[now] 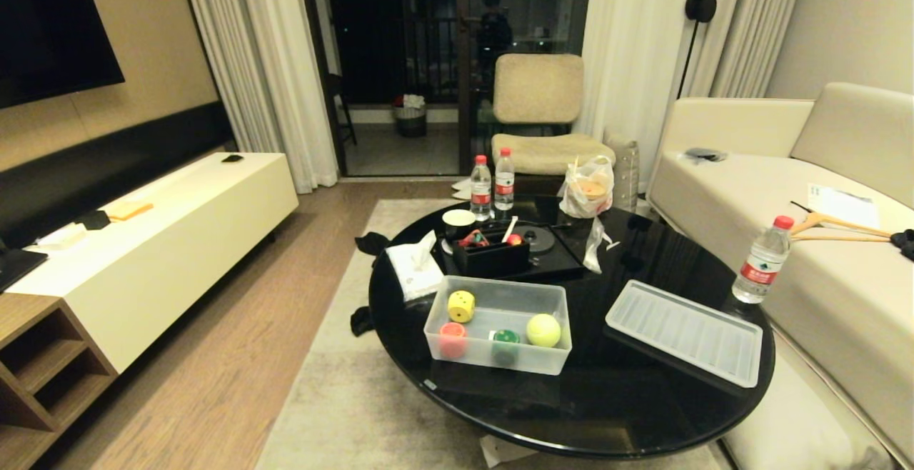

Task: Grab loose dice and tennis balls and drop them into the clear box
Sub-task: Find toys out of the box

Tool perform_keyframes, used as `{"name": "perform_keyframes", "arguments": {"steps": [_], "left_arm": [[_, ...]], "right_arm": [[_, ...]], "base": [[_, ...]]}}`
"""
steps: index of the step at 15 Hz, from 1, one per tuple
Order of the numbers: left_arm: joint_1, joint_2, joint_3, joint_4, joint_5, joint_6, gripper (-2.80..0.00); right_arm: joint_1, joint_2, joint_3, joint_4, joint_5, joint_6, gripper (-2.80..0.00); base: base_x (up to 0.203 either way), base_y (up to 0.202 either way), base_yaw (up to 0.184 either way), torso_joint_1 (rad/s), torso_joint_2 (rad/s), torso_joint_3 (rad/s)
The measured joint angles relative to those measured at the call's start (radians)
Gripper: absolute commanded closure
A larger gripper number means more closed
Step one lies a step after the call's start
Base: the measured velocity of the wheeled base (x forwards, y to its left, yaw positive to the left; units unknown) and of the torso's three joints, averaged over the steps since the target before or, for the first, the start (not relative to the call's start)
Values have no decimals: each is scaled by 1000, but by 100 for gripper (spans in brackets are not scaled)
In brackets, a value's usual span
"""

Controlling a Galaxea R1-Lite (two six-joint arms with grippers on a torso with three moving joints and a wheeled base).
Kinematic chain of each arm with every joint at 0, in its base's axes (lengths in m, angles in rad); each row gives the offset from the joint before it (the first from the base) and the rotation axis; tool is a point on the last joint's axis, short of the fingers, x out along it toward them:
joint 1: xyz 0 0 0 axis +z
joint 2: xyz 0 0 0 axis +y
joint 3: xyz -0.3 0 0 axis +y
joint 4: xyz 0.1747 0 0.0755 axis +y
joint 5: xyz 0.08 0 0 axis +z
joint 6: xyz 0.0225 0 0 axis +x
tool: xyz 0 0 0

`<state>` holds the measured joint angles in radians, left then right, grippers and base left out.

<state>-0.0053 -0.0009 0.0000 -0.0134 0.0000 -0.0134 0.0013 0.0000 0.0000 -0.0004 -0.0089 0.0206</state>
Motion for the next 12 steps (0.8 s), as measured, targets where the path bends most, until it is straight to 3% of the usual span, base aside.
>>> {"name": "perform_keyframes", "arguments": {"steps": [12], "left_arm": [[0,0,0,0,0,-3,0]], "right_arm": [[0,0,0,0,0,2,0]], "base": [[0,0,0,0,0,0]]}}
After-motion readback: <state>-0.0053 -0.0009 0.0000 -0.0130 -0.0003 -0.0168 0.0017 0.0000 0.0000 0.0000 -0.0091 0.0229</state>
